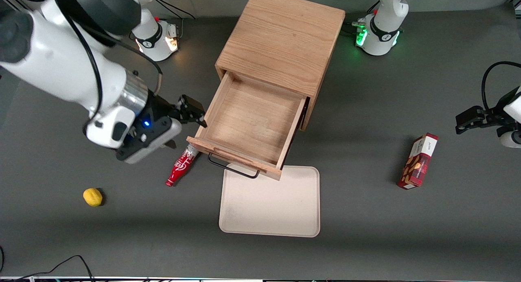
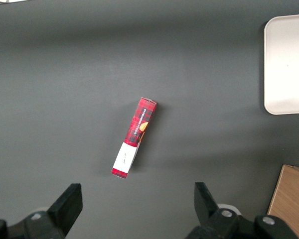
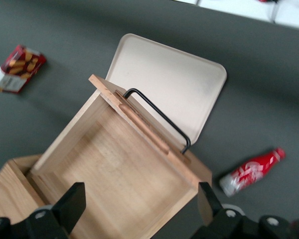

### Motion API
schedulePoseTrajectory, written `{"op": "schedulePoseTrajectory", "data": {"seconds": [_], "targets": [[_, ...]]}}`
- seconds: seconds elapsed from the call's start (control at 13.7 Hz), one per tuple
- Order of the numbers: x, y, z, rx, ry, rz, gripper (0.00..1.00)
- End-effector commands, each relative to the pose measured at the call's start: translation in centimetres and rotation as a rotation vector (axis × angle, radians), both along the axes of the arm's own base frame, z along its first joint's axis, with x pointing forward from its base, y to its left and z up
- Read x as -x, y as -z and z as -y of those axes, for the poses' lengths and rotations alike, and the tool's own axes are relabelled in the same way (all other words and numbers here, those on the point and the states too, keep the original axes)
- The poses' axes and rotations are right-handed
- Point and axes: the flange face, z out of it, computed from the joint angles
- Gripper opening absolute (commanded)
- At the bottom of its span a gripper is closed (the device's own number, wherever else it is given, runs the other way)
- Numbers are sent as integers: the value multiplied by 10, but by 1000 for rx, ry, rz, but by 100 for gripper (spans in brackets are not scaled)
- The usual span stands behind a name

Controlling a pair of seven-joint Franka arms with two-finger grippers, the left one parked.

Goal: Open upper drawer

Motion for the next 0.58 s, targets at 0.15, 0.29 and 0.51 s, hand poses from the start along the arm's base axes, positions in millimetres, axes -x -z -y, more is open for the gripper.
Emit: {"op": "schedulePoseTrajectory", "data": {"seconds": [0.15,0.29,0.51], "targets": [[32,-28,30,133,405,-116,100],[34,-44,85,192,467,-131,100],[53,-42,138,373,356,-229,100]]}}
